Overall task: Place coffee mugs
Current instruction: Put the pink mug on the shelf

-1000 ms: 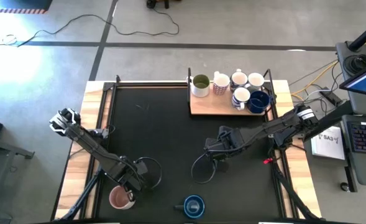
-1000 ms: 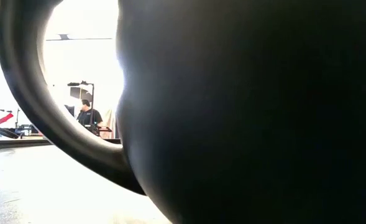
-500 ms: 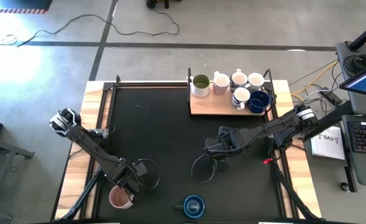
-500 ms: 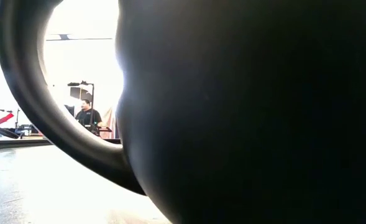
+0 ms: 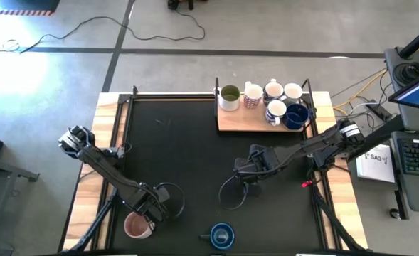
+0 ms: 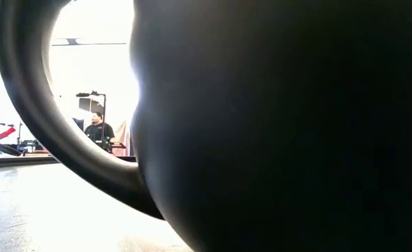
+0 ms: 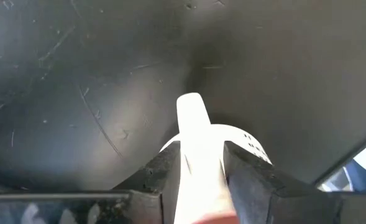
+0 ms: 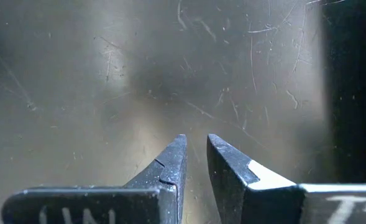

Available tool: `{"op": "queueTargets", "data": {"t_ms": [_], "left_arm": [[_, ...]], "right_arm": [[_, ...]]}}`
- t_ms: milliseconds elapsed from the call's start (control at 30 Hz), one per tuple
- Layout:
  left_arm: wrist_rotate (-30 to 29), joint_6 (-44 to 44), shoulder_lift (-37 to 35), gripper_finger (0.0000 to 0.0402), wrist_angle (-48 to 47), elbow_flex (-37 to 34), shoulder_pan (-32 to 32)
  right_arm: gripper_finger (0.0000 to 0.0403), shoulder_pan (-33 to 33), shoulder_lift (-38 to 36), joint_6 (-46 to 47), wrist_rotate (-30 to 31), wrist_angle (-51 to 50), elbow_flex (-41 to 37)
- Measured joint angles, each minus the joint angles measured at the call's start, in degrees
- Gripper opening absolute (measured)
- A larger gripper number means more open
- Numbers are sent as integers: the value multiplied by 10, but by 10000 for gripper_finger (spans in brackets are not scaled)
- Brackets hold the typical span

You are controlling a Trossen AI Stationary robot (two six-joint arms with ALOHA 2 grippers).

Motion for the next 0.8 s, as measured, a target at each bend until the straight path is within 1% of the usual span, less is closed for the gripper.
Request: {"op": "queueTargets", "data": {"t_ms": [267,433,667,800], "left_arm": [[6,48,23,70,19,0,9],[5,101,23,51,17,0,32],[-3,219,23,51,16,0,101],[-27,299,23,52,17,1,158]], "right_arm": [[54,0,0,0,0,0,0],[54,0,0,0,0,0,0],[54,0,0,0,0,-20,0],[54,0,0,0,0,-55,0]]}}
